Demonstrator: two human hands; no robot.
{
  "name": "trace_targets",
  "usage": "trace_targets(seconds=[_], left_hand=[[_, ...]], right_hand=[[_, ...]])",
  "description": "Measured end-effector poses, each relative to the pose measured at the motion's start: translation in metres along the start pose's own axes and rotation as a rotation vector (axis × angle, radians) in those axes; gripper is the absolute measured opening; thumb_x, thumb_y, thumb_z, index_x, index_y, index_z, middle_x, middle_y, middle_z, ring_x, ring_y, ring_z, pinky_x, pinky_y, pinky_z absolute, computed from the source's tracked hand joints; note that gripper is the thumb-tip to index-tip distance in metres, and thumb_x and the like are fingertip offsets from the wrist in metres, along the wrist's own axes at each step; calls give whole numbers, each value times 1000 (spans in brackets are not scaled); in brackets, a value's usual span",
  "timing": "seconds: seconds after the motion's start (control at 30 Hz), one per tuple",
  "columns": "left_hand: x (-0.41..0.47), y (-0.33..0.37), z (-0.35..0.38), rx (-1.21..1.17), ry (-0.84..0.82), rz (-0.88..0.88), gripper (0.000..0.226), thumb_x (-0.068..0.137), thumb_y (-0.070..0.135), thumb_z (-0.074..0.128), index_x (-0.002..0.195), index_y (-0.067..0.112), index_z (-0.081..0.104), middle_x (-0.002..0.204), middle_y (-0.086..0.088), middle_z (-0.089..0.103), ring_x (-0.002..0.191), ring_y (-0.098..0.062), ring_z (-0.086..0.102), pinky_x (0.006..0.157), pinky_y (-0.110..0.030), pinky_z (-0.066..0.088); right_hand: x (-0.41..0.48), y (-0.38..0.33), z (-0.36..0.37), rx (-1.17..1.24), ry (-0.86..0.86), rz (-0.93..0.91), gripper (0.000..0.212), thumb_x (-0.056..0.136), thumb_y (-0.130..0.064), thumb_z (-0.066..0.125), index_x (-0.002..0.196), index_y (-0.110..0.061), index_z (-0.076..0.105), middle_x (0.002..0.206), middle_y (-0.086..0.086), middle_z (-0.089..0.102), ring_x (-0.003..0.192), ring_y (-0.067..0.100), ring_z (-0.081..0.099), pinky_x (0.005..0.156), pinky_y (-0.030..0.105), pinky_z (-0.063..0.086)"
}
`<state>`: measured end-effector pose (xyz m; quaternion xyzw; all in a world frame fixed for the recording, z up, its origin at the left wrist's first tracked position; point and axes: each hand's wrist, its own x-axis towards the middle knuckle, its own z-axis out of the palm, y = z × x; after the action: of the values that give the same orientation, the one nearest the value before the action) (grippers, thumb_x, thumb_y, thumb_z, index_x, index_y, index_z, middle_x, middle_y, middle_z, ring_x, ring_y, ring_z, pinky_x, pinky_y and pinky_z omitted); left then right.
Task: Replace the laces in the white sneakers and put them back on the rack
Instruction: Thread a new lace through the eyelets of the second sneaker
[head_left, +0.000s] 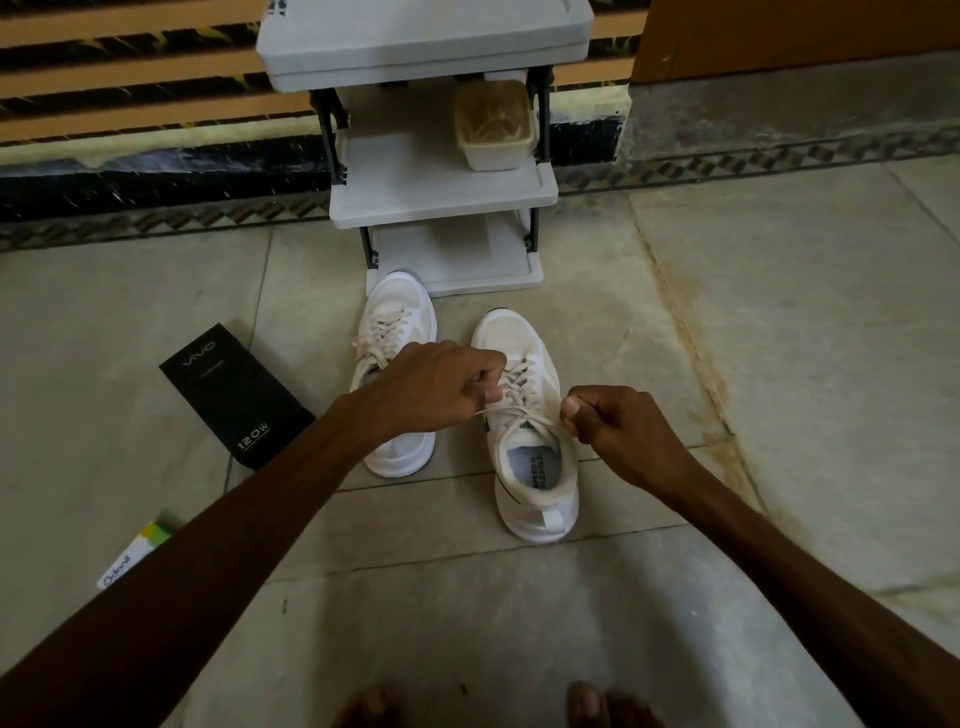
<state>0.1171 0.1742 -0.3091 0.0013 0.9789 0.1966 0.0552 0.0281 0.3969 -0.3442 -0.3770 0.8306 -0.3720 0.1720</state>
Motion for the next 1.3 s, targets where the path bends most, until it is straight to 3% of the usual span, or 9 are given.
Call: trace_targets(seconds=[0.27, 0.47, 0.6, 0.7, 0.8, 0.87, 0.93, 1.1, 1.3], left_hand=[[0, -2, 0, 18, 10, -7, 27, 89, 22, 53, 68, 25, 37, 58, 7, 47, 59, -13, 48, 52, -26, 26], [-2, 5, 13, 33, -16, -76, 23, 90, 23, 51, 71, 25, 37, 59, 7, 44, 59, -14, 47, 59, -29, 29], [-8, 7, 17, -279, -92, -144, 24, 91, 47, 48, 79, 26, 47, 68, 3, 62, 68, -18, 61, 68, -40, 50], [-12, 14, 16, -389, -117, -147, 20, 91, 51, 51, 83, 32, 51, 76, 8, 66, 74, -12, 65, 74, -43, 54], [-18, 18, 8, -274, 99, -157, 10, 93, 38, 58, 86, 31, 56, 77, 13, 62, 70, -4, 59, 68, -33, 51], [-27, 13, 3, -169, 206, -184, 5, 91, 28, 58, 88, 24, 58, 84, 10, 58, 73, -9, 57, 68, -34, 49], [-39, 8, 0, 13, 138, -263, 10, 91, 29, 56, 98, 22, 57, 100, 4, 53, 86, -18, 58, 75, -38, 49], [-59, 0, 9, 435, 34, -459, 56, 86, 55, 59, 128, 20, 46, 131, -4, 46, 115, -23, 47, 92, -36, 39], [-71, -15, 24, 335, -39, -483, 61, 92, 41, 59, 144, 23, 34, 145, 2, 43, 132, -20, 40, 105, -36, 24]], right_hand=[[-1, 5, 1, -22, -3, 37, 40, 91, -48, 37, 59, -29, 50, 52, -10, 52, 51, 6, 51, 57, 30, 43], [3, 7, 7, -56, -38, 102, 44, 100, -38, 45, 67, -10, 57, 59, 4, 58, 53, 14, 53, 57, 35, 46], [-16, -9, -10, 82, -156, 10, 32, 89, -54, 54, 80, -26, 66, 75, -11, 65, 69, 4, 61, 63, 25, 49], [-33, -21, -7, -147, -244, -40, 43, 68, -69, 67, 99, -39, 63, 96, -25, 56, 82, -2, 56, 66, 13, 45], [-41, -26, 2, -409, -289, -178, 49, 71, -59, 71, 115, -38, 60, 116, -22, 54, 92, 2, 55, 77, 20, 50], [-41, -25, 7, -434, -273, -250, 44, 79, -54, 66, 117, -32, 62, 118, -15, 60, 91, 9, 56, 76, 23, 48], [-37, -27, 12, -444, -263, -291, 39, 83, -52, 61, 115, -29, 64, 112, -12, 64, 85, 12, 54, 70, 22, 40], [-13, -40, 27, -460, -151, -297, 36, 79, -36, 69, 114, -27, 65, 100, -4, 70, 77, 23, 56, 60, 28, 39], [22, -58, 52, -514, -110, -170, 42, 85, -39, 65, 126, -31, 59, 120, -4, 64, 99, 21, 52, 72, 27, 41]])
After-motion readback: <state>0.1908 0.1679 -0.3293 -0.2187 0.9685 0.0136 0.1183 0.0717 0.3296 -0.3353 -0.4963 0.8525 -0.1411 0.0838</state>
